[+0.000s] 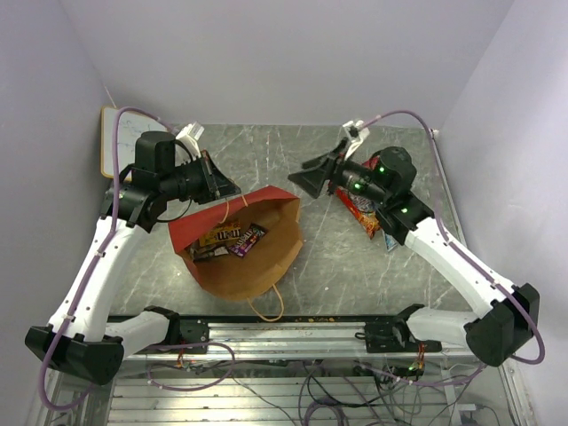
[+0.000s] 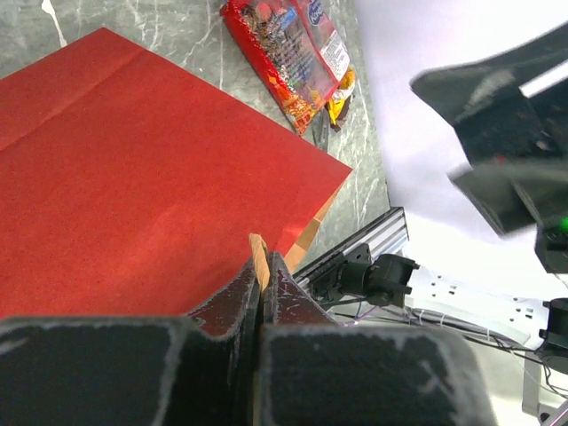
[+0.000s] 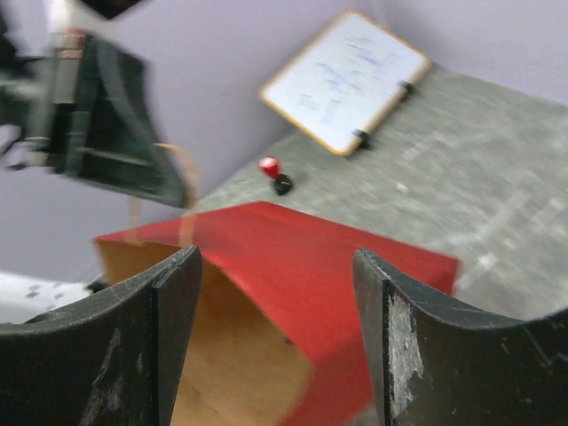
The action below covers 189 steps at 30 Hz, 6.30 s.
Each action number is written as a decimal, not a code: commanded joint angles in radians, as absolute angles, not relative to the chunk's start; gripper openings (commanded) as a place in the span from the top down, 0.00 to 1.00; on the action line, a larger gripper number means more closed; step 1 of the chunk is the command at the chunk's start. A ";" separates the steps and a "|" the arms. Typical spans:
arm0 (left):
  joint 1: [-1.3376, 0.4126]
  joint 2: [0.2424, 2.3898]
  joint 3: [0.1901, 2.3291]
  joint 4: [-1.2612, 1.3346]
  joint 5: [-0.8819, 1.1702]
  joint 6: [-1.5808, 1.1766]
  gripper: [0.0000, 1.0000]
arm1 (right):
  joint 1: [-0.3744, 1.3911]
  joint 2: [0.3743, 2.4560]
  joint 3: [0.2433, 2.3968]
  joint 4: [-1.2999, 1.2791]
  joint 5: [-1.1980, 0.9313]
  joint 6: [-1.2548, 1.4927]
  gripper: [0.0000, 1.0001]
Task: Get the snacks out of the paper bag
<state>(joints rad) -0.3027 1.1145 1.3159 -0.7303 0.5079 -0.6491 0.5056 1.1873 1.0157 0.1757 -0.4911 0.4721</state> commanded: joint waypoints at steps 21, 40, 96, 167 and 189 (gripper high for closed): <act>-0.300 1.064 1.365 -0.747 0.437 -0.674 0.93 | 1.201 1.500 1.354 -0.437 -0.192 -0.627 0.33; -0.301 1.075 1.365 -0.732 0.480 -0.675 0.93 | 1.191 1.769 1.273 -0.266 -0.031 -0.935 0.38; -0.300 1.066 1.357 -0.740 0.461 -0.698 0.93 | 1.114 1.705 1.080 0.031 -0.225 -0.779 1.00; -0.299 1.099 1.403 -0.751 0.387 -0.657 0.93 | 1.061 1.535 1.189 -0.268 -0.365 -0.639 1.00; -0.299 1.122 1.370 -0.751 0.409 -0.640 0.93 | 0.948 1.184 1.285 -0.347 0.483 -0.043 1.00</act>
